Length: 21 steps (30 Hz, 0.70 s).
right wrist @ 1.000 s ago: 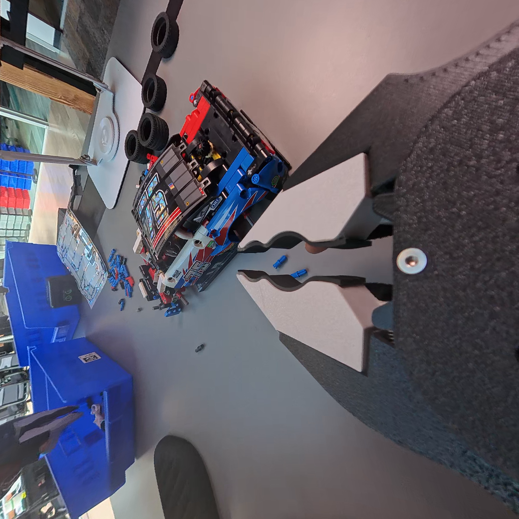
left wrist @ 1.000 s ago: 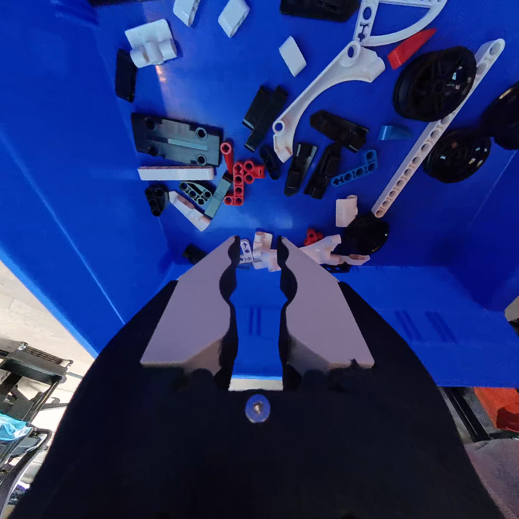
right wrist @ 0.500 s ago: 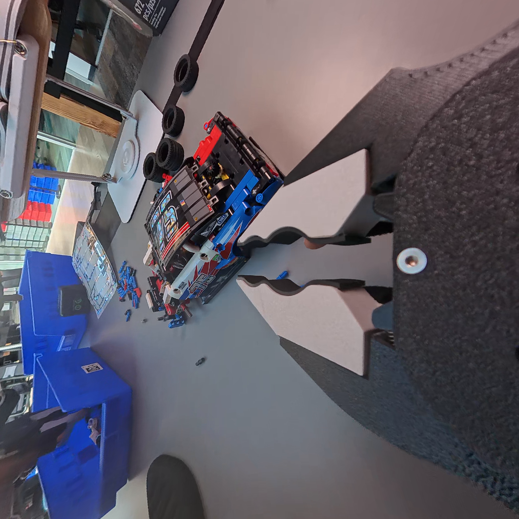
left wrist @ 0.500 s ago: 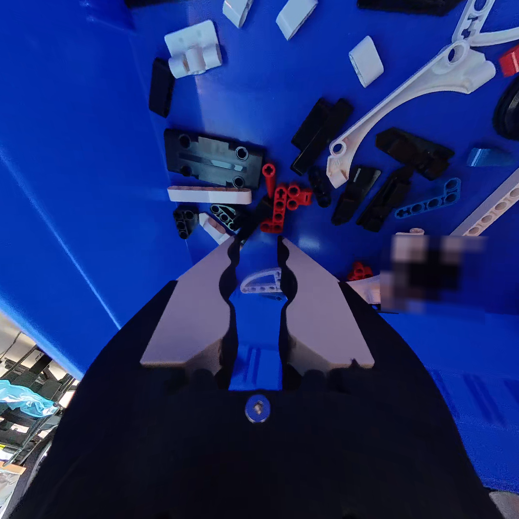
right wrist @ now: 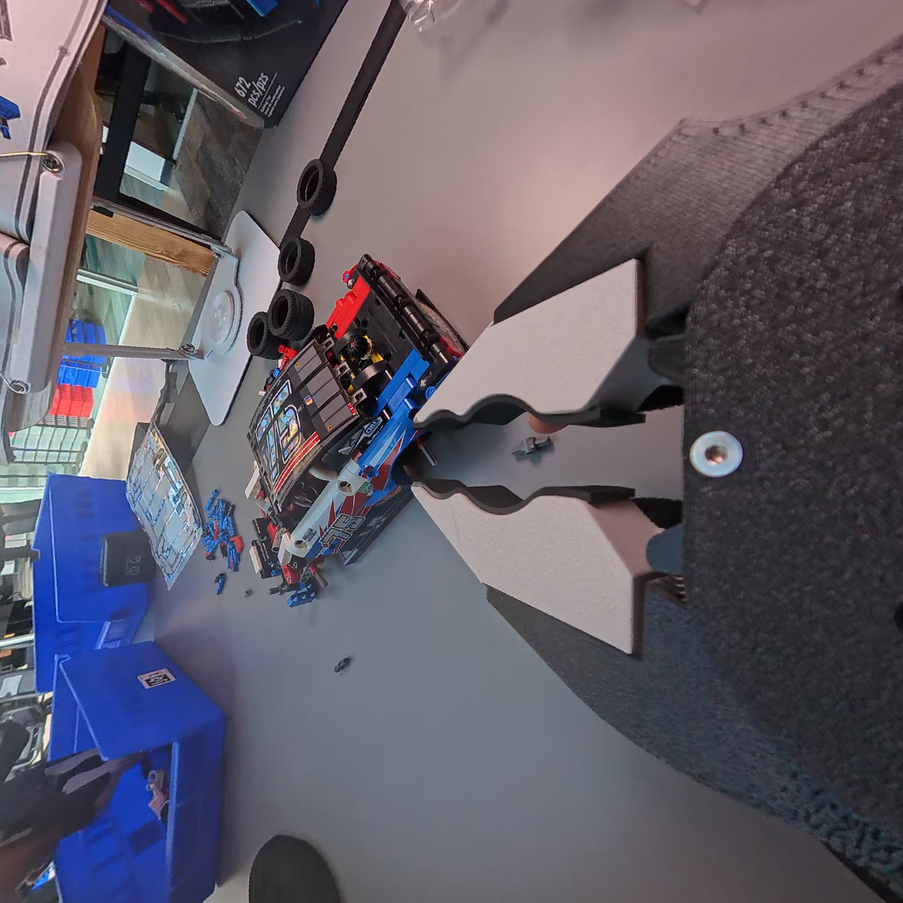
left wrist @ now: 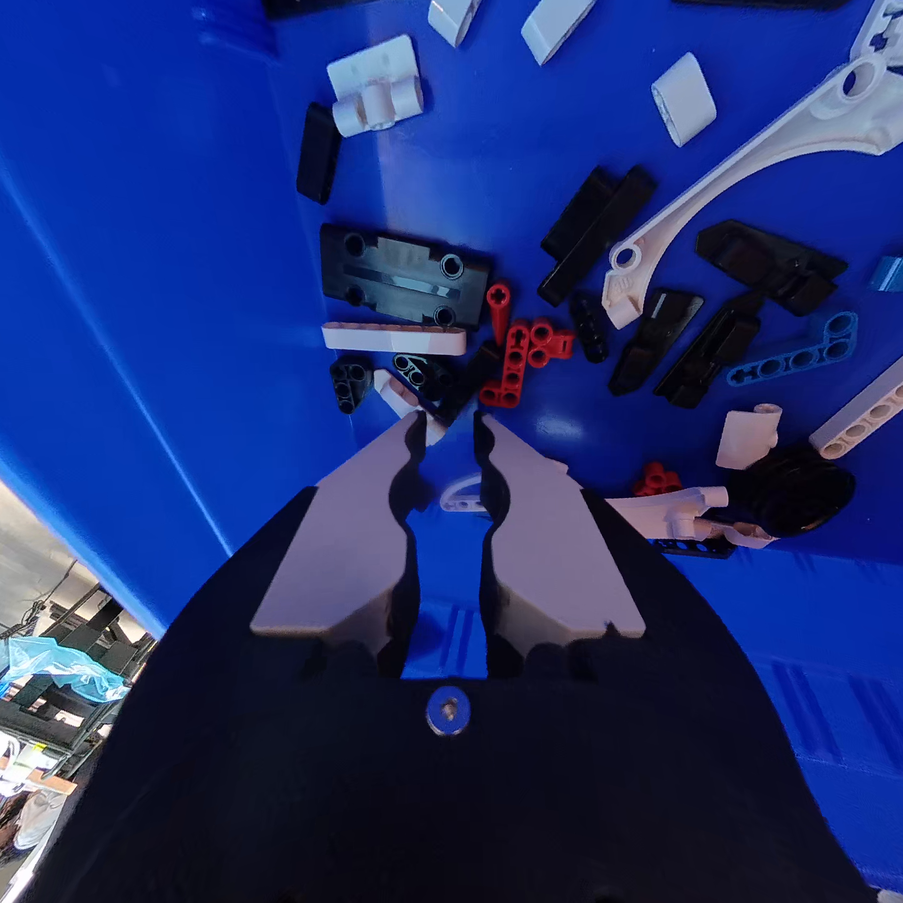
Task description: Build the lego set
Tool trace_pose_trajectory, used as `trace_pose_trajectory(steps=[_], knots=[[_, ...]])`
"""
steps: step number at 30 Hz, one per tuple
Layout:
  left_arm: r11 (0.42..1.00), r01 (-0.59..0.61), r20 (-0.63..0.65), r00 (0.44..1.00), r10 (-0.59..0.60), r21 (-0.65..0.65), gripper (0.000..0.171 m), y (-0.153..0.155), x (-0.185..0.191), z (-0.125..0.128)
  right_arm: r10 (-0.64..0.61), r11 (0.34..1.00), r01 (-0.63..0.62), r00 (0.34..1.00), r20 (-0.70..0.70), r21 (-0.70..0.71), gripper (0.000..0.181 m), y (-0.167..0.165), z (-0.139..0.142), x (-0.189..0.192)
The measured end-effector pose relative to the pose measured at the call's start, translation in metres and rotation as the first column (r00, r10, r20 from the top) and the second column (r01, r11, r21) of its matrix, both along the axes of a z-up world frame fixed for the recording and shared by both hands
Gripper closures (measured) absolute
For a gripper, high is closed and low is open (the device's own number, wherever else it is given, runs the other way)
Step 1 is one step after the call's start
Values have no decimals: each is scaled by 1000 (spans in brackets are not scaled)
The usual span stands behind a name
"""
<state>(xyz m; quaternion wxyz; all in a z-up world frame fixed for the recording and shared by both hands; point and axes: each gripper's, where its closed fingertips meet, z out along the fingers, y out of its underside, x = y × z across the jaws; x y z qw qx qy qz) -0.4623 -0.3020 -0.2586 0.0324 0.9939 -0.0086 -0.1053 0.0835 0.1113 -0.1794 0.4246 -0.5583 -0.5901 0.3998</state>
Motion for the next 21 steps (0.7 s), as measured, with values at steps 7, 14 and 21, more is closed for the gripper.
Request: trace_pose_trajectory(steps=[7,14,21], knots=[[1000,-15,44,999,16,-28,154,-1,4,-4,12,1000,-12,1000,12,8,165,-3,-3,-1],[995,-34,179,982,50,-89,165,-5,25,-6,11,1000,-11,1000,17,3,165,-2,-5,0],[995,-20,184,982,37,-95,165,-4,26,-5,8,1000,-8,1000,16,6,165,-2,-5,0]])
